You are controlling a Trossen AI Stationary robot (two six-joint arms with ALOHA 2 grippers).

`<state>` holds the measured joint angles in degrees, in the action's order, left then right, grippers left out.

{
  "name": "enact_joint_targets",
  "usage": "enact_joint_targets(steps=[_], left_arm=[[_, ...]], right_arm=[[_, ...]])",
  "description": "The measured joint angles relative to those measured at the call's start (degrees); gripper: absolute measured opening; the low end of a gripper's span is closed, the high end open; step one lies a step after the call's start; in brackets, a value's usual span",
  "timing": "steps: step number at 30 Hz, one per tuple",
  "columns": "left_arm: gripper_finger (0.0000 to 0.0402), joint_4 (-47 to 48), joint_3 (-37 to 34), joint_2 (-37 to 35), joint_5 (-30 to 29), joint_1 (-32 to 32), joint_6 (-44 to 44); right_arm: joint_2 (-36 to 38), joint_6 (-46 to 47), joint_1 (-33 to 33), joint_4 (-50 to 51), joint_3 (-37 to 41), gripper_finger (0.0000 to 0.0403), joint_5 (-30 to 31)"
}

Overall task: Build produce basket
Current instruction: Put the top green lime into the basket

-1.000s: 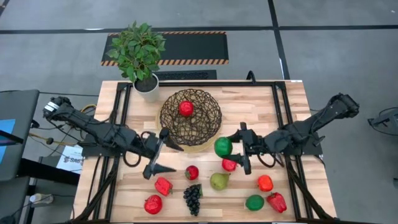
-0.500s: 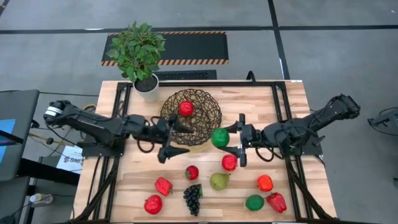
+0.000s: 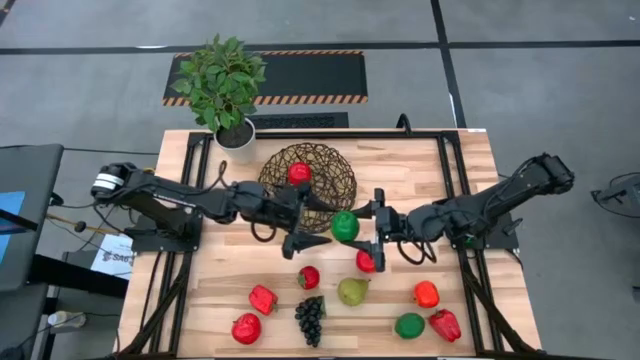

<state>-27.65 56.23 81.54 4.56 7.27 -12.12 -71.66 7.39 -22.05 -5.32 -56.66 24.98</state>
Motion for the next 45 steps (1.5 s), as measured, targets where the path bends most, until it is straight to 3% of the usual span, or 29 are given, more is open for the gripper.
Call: enact_joint_targets(steps=[16, 45], left_arm=[[0.0361, 1.1, 1.5, 1.1, 0.7, -0.2, 2.9], [0.0347, 1.2, 1.6, 0.9, -3.2, -0.2, 2.7]], right_arm=[[-0.8, -0.4, 1.2, -1.4, 0.0, 0.0296, -0.9], [-0.8, -1.2, 3.1, -4.3, 0.0, 0.0296, -2.5]])
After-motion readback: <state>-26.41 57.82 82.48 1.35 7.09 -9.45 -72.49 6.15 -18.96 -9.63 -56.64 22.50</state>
